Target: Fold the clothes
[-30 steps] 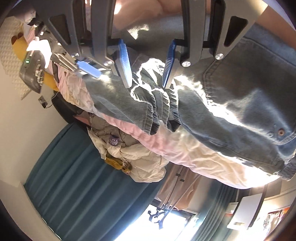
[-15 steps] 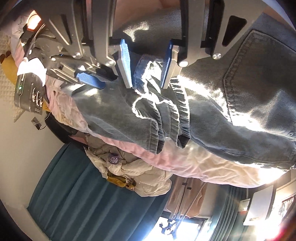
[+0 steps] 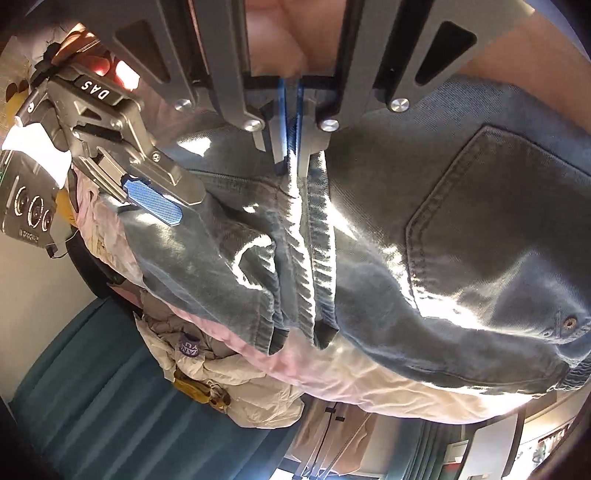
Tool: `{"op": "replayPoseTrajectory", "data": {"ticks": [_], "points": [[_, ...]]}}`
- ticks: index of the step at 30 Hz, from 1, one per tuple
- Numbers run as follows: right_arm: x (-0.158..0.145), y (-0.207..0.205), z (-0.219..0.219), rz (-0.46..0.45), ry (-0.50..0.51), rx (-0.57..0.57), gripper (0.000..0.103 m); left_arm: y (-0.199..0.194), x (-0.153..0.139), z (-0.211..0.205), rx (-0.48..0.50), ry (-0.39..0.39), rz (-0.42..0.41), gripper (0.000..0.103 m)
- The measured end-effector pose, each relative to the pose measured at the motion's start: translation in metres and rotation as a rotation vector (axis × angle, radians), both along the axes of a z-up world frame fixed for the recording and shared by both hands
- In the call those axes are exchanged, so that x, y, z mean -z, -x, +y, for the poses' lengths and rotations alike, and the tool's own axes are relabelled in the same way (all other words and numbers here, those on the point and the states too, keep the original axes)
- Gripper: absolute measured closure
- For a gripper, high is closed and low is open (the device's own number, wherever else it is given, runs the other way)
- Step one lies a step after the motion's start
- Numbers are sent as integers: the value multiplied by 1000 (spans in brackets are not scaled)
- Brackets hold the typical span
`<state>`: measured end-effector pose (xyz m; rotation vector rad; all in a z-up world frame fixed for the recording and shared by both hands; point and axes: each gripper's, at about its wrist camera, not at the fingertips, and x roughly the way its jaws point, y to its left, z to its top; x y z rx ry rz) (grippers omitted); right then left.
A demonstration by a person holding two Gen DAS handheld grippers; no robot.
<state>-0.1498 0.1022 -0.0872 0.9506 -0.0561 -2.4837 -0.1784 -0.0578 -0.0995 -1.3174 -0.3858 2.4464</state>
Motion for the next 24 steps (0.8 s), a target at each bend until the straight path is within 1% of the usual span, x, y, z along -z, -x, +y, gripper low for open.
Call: {"op": "replayPoseTrajectory", "data": {"ticks": [2,5,7,9,10,12,13,14,16,18,19,21,24], "points": [[4,3,-10,10,-18,-24,40,-1,0,1,11,11,10,99],[12,11,-25,21,-65,-42,40,-2,-3,1,17,19,17,99],[19,15,-29,30,-78,-41,40,-4,-6,-1,13,35,22,96],[21,19,-28,34,-60,-23,43,-7,-10,-6,3,29,29,90],[20,20,-26,29,-43,-10,47,-8,-13,-9,-7,18,37,89],[19,22,-24,27,-27,-2,74,-11,-19,-17,-32,-6,55,84],[17,21,-23,29,-22,-7,83,-12,-22,-22,-48,-19,67,83],[15,21,-24,34,-24,-10,96,-14,-25,-27,-64,-33,78,82],[7,17,-26,56,-35,-12,97,-15,-30,-35,-94,-53,92,79],[-4,12,-26,79,-26,-19,99,-15,-33,-43,-127,-62,100,71],[-10,9,-26,91,-23,-18,99,-15,-34,-46,-146,-62,103,69],[-24,3,-24,122,-8,-15,99,-14,-35,-53,-186,-48,107,57],[-49,-15,-24,199,-2,-11,100,-13,-35,-63,-231,-38,105,55]]}}
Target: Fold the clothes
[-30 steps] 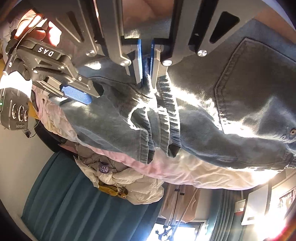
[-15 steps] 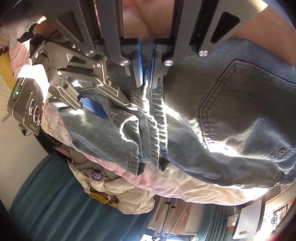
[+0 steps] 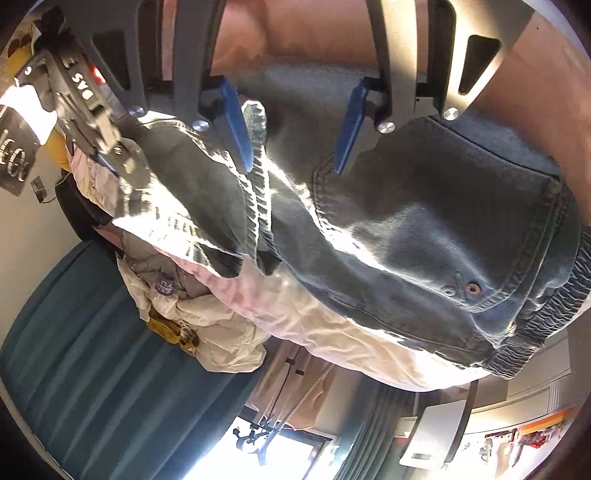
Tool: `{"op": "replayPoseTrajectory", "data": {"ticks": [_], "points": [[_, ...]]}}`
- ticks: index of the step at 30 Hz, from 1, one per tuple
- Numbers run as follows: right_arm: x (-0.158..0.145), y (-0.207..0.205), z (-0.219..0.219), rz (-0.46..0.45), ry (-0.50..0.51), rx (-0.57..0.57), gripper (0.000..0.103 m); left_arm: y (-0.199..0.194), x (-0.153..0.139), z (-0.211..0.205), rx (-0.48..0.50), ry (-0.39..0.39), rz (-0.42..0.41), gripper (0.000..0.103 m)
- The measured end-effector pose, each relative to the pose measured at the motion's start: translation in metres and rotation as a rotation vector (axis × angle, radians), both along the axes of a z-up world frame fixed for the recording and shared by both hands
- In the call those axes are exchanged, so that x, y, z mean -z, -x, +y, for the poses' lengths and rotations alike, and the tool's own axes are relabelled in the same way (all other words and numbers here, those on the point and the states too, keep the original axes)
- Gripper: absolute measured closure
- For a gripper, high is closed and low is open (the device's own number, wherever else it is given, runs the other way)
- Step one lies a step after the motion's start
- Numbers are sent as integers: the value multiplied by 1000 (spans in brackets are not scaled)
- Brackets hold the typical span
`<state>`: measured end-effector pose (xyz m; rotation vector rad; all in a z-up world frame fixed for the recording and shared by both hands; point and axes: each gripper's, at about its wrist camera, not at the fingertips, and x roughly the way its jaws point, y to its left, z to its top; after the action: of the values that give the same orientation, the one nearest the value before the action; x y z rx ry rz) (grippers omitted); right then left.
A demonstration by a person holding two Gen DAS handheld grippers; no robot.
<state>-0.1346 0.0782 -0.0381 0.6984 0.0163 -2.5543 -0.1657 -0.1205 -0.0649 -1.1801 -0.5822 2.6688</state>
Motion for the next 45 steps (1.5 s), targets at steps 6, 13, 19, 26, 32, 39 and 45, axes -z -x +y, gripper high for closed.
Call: {"op": "replayPoseTrajectory", "data": {"ticks": [6,13,19,26,32,39,45], "points": [[35,2,-25,-124,-118,-55,100,2,0,-14,-64,5,-15,47],[65,15,-27,-220,-134,-71,100,-18,-7,-98,-299,-184,-11,47],[63,20,-21,-225,-111,-68,100,-49,17,-197,-568,-458,-47,47],[65,27,-20,-239,-97,-60,100,-49,65,-244,-663,-717,-87,45],[68,35,-18,-259,-65,-58,100,-29,76,-247,-647,-740,-36,45],[70,38,-16,-260,-48,-64,100,-7,69,-249,-672,-601,13,70],[69,33,-17,-260,-43,-69,100,5,59,-259,-701,-524,38,78]]}}
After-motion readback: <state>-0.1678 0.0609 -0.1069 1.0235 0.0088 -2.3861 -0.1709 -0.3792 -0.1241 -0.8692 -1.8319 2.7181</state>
